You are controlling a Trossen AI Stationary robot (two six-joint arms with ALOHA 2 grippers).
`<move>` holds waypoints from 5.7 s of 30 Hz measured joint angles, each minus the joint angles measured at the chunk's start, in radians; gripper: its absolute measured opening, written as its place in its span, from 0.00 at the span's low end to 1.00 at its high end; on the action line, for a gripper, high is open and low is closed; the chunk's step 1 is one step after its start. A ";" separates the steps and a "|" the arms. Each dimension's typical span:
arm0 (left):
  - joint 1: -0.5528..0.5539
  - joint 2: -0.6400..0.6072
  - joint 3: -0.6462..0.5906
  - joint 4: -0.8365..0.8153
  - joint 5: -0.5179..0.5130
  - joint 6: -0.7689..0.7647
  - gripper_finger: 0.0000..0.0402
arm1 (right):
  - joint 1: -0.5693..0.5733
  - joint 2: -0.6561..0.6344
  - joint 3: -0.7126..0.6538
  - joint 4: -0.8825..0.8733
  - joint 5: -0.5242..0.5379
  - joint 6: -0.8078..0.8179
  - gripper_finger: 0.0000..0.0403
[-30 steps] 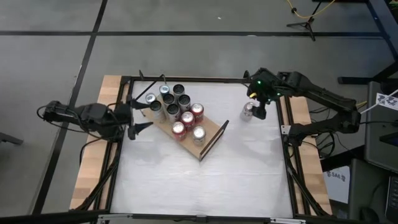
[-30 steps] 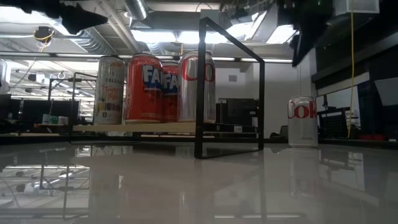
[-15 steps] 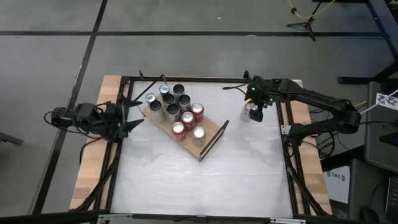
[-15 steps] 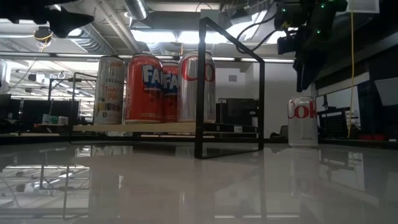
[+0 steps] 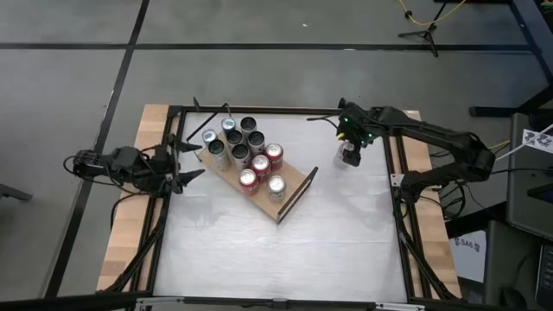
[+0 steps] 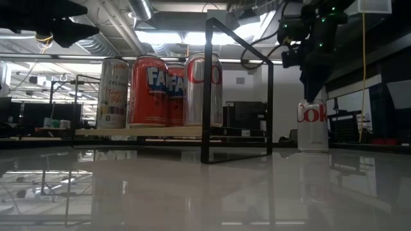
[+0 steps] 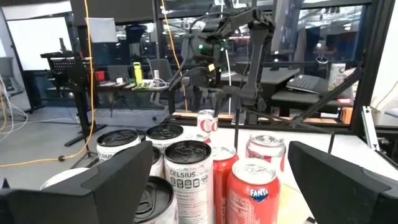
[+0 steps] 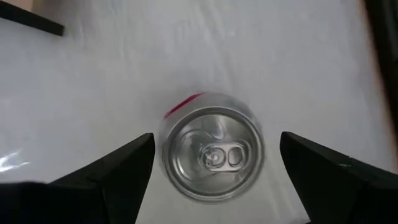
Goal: Place canned beverage on shelf
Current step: Put the red-silver soda can aligned with the red-silver soda can on the shelf, then return to Home Position
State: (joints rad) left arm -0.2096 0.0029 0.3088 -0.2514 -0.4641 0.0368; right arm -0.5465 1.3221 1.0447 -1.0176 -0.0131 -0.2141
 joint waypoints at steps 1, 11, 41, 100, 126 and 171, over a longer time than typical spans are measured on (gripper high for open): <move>0.000 0.000 0.000 0.002 0.000 0.000 0.92 | -0.008 0.007 0.000 -0.001 -0.019 0.000 0.85; 0.000 0.000 0.000 0.015 -0.013 0.003 0.92 | -0.023 0.081 0.000 -0.003 -0.060 0.007 0.83; 0.016 0.000 -0.227 0.289 -0.023 0.020 0.92 | -0.013 0.111 0.359 -0.036 -0.206 -0.162 0.70; 0.079 0.003 -0.231 0.239 0.038 -0.010 0.92 | 0.396 0.572 0.711 -0.125 -0.207 -0.346 0.71; 0.079 0.003 -0.231 0.237 0.036 -0.002 0.92 | 0.448 0.573 0.711 -0.101 -0.127 -0.423 0.75; 0.079 0.005 -0.232 0.229 0.084 -0.001 0.92 | 0.449 0.566 1.084 -0.359 -0.111 -0.397 0.87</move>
State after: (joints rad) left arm -0.1303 0.0074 0.0772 -0.0226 -0.3804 0.0360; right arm -0.0975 1.8877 2.1288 -1.3767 -0.1246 -0.6111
